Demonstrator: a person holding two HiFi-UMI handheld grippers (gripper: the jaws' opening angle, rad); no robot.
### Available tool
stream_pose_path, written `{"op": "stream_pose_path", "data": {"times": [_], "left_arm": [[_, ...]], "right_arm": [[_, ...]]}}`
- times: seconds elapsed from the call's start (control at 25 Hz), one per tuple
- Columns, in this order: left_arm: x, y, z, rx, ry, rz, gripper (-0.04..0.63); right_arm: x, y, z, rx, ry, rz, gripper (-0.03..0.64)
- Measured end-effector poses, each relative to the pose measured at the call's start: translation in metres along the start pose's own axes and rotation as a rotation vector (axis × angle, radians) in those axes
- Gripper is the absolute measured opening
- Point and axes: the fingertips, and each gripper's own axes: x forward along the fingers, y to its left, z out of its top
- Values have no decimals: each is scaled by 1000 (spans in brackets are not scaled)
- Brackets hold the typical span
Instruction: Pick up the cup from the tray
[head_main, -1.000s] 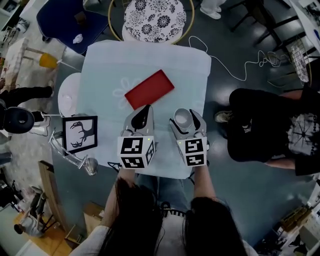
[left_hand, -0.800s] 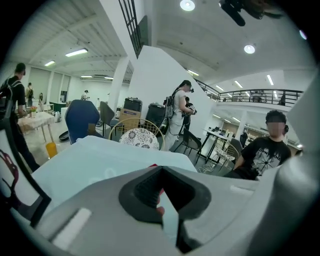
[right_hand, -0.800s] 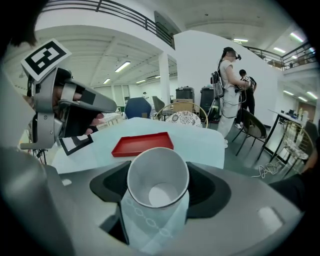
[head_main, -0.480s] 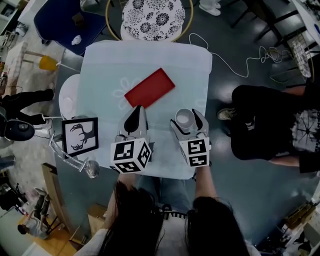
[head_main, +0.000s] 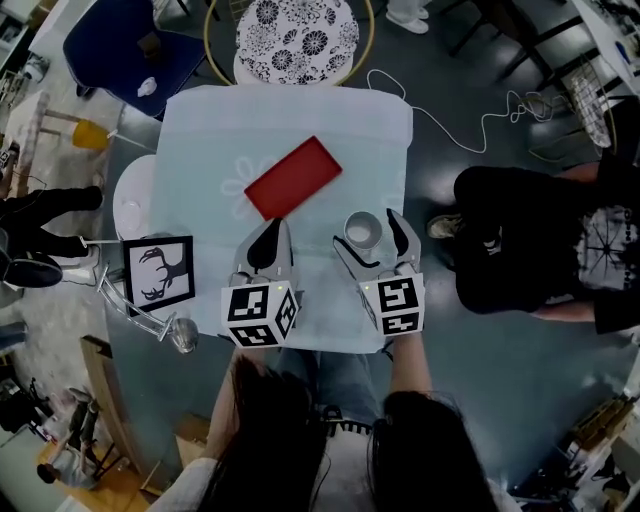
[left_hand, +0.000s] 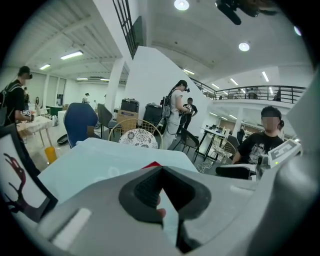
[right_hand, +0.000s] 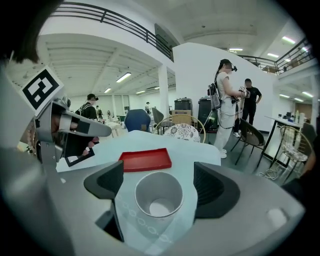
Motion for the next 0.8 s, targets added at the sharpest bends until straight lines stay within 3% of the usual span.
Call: {"op": "stream_pose_path", "data": {"times": [0.52,0.68,0.8], "left_arm": [[-48,-32,36,31,-76,-92,2],[-73,-48,45,95,-108,-131,1],[-85,-58,51,95,-137,-162,1]], "right_arm": [[-62,26,58,-23,-93,-6,443],[-83,44,71,-23,-122,4,443],[-94,48,78,-25,-139,-3,416]]}}
